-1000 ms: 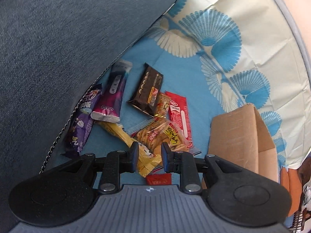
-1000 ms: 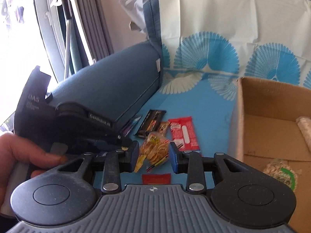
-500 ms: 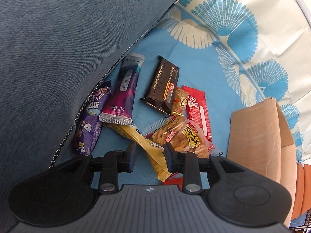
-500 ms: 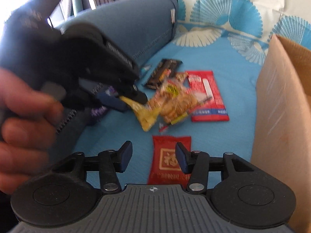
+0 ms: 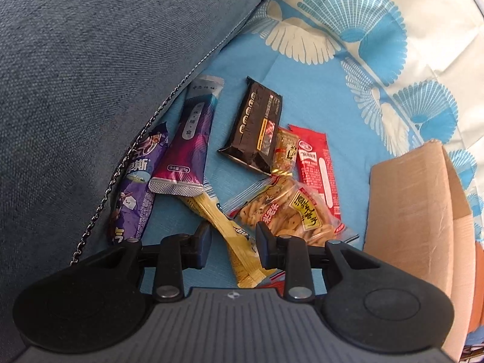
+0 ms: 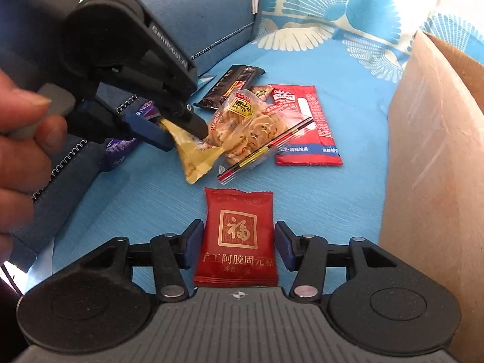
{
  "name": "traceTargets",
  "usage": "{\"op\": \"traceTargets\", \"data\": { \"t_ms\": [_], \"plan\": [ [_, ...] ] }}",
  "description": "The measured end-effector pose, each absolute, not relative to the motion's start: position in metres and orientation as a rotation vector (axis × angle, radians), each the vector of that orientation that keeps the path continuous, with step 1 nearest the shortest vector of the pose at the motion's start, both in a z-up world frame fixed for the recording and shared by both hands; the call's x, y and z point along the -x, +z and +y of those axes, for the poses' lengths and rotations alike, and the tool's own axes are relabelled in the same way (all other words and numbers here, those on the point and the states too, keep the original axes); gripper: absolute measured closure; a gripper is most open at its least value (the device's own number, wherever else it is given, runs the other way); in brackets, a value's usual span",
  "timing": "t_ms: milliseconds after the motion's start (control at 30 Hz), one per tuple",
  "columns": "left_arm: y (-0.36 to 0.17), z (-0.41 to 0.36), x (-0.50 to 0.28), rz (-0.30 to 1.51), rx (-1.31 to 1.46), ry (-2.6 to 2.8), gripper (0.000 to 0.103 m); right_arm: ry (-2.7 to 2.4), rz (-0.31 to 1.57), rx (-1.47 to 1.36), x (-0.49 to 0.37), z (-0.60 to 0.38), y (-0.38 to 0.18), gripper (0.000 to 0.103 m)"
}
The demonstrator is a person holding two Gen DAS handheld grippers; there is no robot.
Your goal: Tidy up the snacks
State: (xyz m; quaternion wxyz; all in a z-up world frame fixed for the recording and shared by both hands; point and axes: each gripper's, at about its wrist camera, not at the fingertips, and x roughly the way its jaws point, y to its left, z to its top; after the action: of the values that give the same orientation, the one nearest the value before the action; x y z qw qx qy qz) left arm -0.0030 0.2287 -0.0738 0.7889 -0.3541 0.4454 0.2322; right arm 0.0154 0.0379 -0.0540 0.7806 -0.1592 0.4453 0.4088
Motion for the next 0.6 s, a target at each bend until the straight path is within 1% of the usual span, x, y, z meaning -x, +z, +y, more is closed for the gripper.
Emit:
{"op": "traceTargets", "data": {
  "t_ms": [33, 133, 200, 267, 433, 600],
  "plan": [
    [-0.074, 0.228, 0.003, 0.965, 0.753, 0.496, 0.071, 0.883, 0.961, 0.348, -0.016, 0.038, -0.055, 0.050],
    [-0.073, 0.225, 0.003, 0.985, 0.706, 0.475, 0.087, 0.886, 0.965, 0.349, -0.016, 0.036, -0.055, 0.050],
    [-0.072, 0.223, 0.004, 0.987, 0.678, 0.458, 0.090, 0.894, 0.964, 0.354, -0.015, 0.035, -0.055, 0.052],
    [-0.071, 0.222, 0.008, 0.990, 0.657, 0.436, 0.092, 0.913, 0.958, 0.359, -0.013, 0.033, -0.054, 0.057],
    [-0.068, 0.218, 0.022, 1.001, 0.649, 0.365, 0.093, 0.930, 0.942, 0.346, -0.003, 0.027, -0.048, 0.058],
    [-0.069, 0.208, 0.026, 1.054, 0.611, 0.276, 0.093, 0.950, 0.933, 0.338, 0.013, 0.020, -0.039, 0.058]
  ]
}}
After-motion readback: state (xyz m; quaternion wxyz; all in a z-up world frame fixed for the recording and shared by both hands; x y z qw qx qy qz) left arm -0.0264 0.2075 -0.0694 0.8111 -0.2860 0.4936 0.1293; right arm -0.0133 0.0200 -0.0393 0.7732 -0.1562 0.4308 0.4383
